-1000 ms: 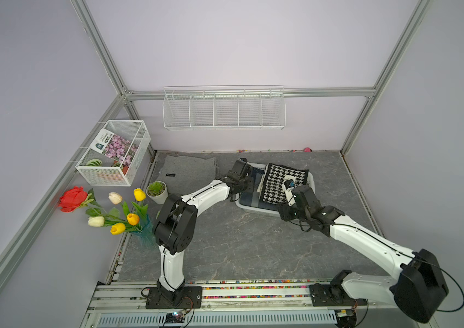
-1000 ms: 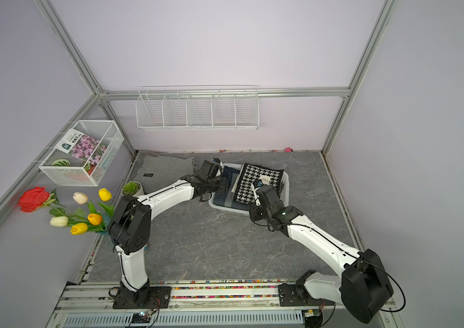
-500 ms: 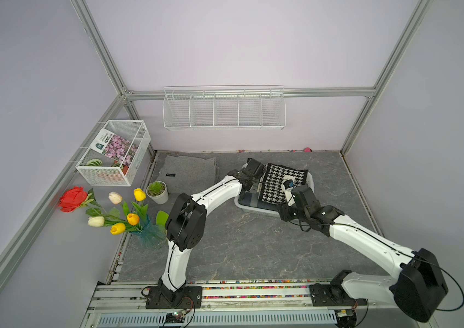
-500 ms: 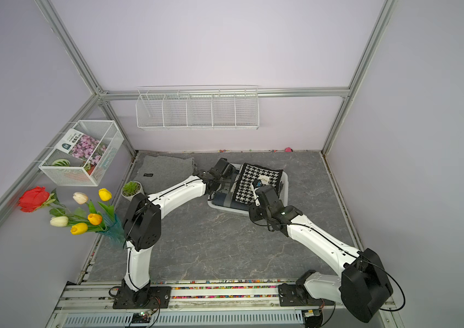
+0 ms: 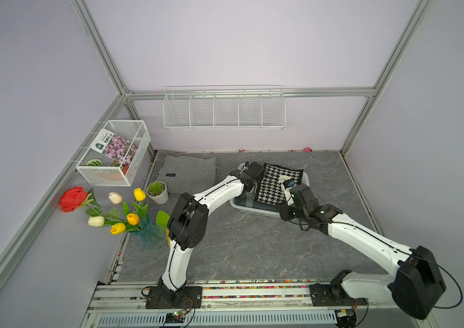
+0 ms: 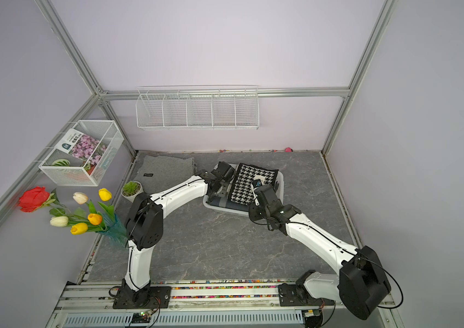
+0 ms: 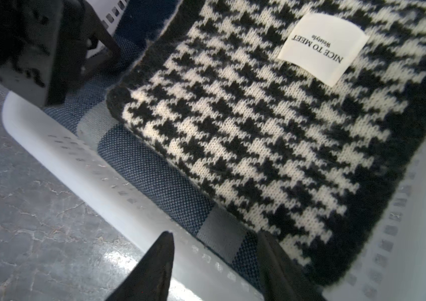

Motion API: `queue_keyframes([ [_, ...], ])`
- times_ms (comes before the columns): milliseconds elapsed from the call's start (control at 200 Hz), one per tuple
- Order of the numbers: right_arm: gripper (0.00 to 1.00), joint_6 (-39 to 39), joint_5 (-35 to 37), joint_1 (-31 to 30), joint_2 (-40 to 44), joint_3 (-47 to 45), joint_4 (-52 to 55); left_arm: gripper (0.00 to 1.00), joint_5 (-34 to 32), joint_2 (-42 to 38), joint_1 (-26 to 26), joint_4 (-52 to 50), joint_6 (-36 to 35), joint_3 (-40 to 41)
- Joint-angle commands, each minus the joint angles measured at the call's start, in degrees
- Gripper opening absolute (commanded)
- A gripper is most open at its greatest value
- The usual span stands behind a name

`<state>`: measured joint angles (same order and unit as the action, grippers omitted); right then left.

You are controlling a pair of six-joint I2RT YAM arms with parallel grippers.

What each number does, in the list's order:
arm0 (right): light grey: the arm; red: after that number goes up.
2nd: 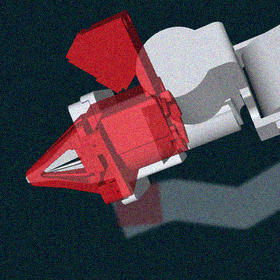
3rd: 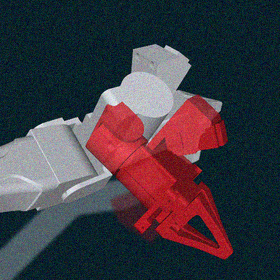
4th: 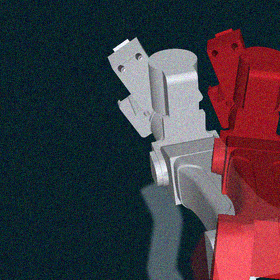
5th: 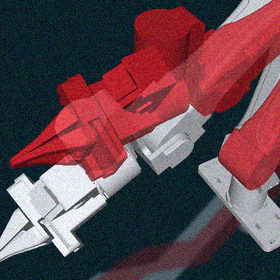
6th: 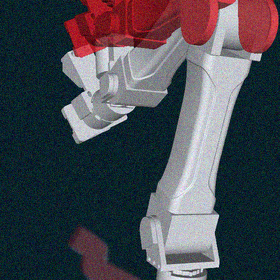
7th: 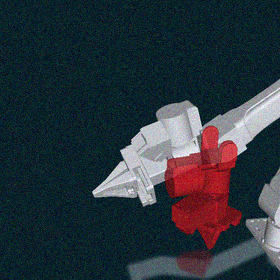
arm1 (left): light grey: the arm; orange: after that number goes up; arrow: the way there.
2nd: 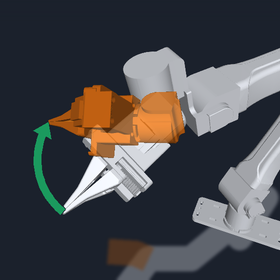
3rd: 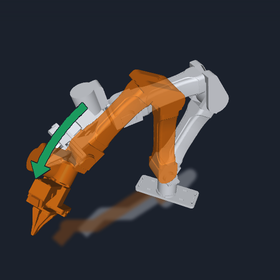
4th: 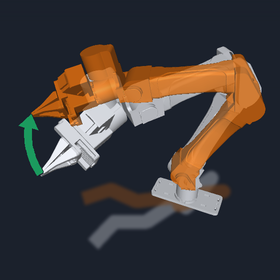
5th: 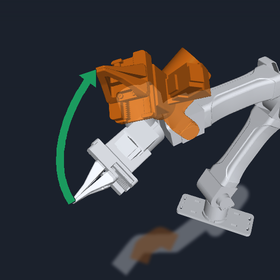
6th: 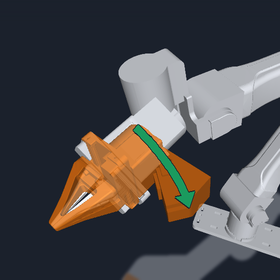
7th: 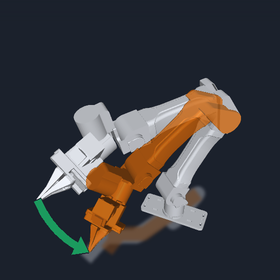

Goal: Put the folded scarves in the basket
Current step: Adjust the basket at the center of the board, then move the scarf to the center of the board.

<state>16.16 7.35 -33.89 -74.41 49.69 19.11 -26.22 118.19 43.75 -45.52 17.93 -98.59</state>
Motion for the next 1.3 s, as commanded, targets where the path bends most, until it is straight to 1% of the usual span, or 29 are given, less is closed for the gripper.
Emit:
queue_keyframes([
  [0,0.57,-0.1,4.1,-0.4,-3.2,1.8,2.5,0.30,-4.1,-3.1,0.0,-3.5,0.8,-1.1],
  [15,0.57,0.0,4.5,-0.4,-3.6,1.9,2.8,0.30,-5.9,-3.2,0.0,-3.7,0.9,-1.0],
  [85,0.56,-0.1,5.7,-0.4,-5.3,2.3,3.1,0.30,-8.8,-4.5,-0.1,-3.8,1.0,0.4],
  [165,0.56,0.3,6.7,-0.5,-7.4,2.9,3.5,0.32,-9.7,-7.1,-0.8,-1.8,1.0,3.8],
  [225,0.55,0.1,6.8,-0.5,-8.8,3.5,4.0,0.33,-8.1,-9.7,-1.7,0.6,1.2,6.4],
  [285,0.55,0.1,6.8,-0.4,-9.4,3.8,4.2,0.36,-4.9,-13.5,-2.6,4.9,0.7,10.3],
  [310,0.55,0.1,6.8,-0.5,-9.4,3.8,4.3,0.37,-1.8,-15.2,-3.2,7.0,0.7,12.2],
  [365,0.55,0.1,6.4,-0.5,-8.7,3.5,3.9,0.41,1.5,-18.3,-4.6,10.0,1.1,15.3],
  [495,0.55,0.0,5.0,-0.5,-5.5,2.0,2.2,0.44,0.9,-20.1,-9.7,13.1,2.7,20.1],
  [590,0.55,0.1,4.2,-0.6,-3.1,1.1,1.0,0.46,2.2,-21.6,-12.9,20.1,3.8,26.1],
  [655,0.56,0.2,4.1,-0.8,-1.7,0.5,0.4,0.46,3.2,-20.9,-14.9,23.4,4.2,28.2],
  [755,0.56,0.4,3.5,-1.8,0.5,-0.3,-0.2,0.47,4.8,-17.1,-17.6,24.6,4.2,27.7],
  [890,0.56,-0.3,-3.6,-3.8,2.7,-1.6,-2.5,0.50,6.4,-13.8,-20.3,27.2,3.0,27.6],
  [999,0.56,-0.8,-5.1,-6.6,4.2,-2.0,-2.3,0.51,5.6,-11.6,-21.3,27.9,2.0,26.2],
  [1164,0.56,-1.1,-8.3,-9.8,6.5,-3.8,-4.0,0.52,3.8,-6.6,-23.3,25.8,0.0,20.3],
  [1294,0.56,-1.9,-9.8,-12.5,6.6,-4.6,-5.0,0.53,5.5,-3.7,-25.1,25.5,0.4,18.4],
])
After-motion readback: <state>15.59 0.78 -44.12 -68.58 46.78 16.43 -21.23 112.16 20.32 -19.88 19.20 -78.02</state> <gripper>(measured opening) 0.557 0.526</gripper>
